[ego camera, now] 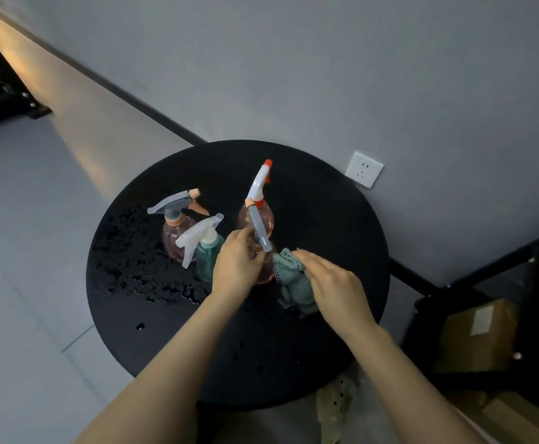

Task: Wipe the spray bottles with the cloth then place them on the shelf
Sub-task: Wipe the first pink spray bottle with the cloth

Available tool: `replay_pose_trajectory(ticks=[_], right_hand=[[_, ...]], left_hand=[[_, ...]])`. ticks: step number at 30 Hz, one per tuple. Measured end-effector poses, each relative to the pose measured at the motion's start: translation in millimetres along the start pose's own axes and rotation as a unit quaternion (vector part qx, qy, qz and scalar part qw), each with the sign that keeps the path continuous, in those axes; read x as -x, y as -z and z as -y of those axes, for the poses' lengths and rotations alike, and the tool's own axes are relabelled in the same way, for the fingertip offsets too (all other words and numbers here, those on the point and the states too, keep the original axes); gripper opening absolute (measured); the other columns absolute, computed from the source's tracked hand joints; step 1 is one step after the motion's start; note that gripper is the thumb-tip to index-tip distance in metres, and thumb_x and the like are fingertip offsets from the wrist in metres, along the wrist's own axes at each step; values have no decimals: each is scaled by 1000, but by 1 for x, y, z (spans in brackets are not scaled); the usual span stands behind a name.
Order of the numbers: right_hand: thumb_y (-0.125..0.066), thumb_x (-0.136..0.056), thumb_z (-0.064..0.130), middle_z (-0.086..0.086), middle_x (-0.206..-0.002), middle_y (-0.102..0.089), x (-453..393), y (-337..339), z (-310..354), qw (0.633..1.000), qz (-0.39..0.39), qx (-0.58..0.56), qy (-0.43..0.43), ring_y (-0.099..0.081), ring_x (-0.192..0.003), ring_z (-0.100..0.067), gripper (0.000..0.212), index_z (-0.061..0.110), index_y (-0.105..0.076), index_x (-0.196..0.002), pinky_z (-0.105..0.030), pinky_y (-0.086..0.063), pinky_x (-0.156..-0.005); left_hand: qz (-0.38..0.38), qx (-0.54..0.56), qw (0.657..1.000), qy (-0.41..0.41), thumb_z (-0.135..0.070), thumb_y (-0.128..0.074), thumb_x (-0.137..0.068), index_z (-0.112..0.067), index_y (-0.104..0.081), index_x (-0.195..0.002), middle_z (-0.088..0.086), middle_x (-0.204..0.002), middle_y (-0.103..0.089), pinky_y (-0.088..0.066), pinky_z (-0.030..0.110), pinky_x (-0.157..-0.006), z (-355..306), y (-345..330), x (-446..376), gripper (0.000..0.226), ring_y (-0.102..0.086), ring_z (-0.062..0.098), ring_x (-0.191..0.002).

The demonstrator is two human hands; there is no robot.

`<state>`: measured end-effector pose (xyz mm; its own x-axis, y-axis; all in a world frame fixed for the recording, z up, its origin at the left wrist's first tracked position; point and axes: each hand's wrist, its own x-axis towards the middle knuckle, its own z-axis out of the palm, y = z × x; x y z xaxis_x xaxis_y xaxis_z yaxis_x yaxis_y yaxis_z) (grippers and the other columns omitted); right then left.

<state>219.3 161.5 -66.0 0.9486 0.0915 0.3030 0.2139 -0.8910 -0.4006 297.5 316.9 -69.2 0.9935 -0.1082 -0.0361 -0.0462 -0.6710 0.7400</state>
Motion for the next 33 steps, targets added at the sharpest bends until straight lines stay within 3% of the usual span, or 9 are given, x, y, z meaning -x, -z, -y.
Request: replay_pose_trajectory(ticks=[4,7,10,12,15,19,23,28,33], right_hand=[[-56,-91,2,-1,-124,-63,-5,1,-5,998,10,-38,-58,-62,-109,-15,39,14,-59,-127,-25,-50,-90],[-52,-93,4,3,-127,-61,-7,4,-8,992,26,-77,-99,-56,-116,-9,38,17,-58,-129,-11,-38,-94],[-52,-94,4,3,-125,-62,-11,9,-9,983,20,-126,-132,-52,-113,0,36,16,-60,-126,2,-32,-90],[-51,-94,5,6,-122,-62,-14,15,-9,976,8,-163,-146,-50,-109,6,35,18,-62,-125,5,-33,-88],[-50,-95,5,14,-118,-61,-18,26,-6,963,4,-219,-155,-51,-107,10,35,22,-62,-123,2,-37,-86],[-48,-95,3,19,-112,-63,-24,39,3,945,18,-303,-123,-54,-105,13,37,31,-61,-115,-2,-40,-82],[-48,-96,2,20,-111,-63,-32,37,19,923,-12,-370,-106,-58,-106,8,34,29,-60,-114,-6,-43,-83],[-50,-95,6,10,-108,-67,-38,18,39,904,-57,-400,-142,-63,-103,-2,26,19,-59,-115,-20,-52,-85],[-51,-94,12,6,-102,-70,-46,19,41,850,-93,-479,-201,-66,-97,-8,16,19,-57,-106,-27,-55,-80]], left_hand=[[-22,45,999,-7,-24,-61,-89,-10,-59,-113,0,-99,-56,-31,16,-67,8,-6,-9,28,-49,11,-81],[-44,98,994,-2,-27,-58,-92,-13,-61,-111,0,-98,-63,-38,17,-69,16,-7,-14,24,-58,14,-88],[-57,137,989,13,-28,-55,-94,-19,-59,-98,-9,-77,-59,-39,12,-61,12,1,-13,10,-56,8,-74],[-57,150,987,4,-29,-55,-94,-22,-60,-100,-12,-76,-58,-41,17,-62,8,8,-14,11,-55,8,-73],[-47,144,988,-8,-33,-53,-94,-17,-63,-103,-12,-75,-58,-40,26,-64,5,17,-14,20,-56,11,-75],[-24,217,975,32,-32,-53,-94,-26,-61,-83,-11,-76,-64,-48,29,-74,2,30,-11,15,-61,5,-75],[22,346,931,118,-32,-54,-94,-21,-62,-80,-10,-60,-65,-53,30,-65,-4,42,-5,20,-63,6,-61],[61,369,915,149,-38,-51,-95,-18,-61,-79,-9,-60,-65,-50,20,-50,-9,54,-1,26,-63,7,-58],[108,379,904,164,-38,-49,-96,-17,-60,-77,-5,-60,-63,-45,18,-44,-4,61,2,30,-60,10,-54]])
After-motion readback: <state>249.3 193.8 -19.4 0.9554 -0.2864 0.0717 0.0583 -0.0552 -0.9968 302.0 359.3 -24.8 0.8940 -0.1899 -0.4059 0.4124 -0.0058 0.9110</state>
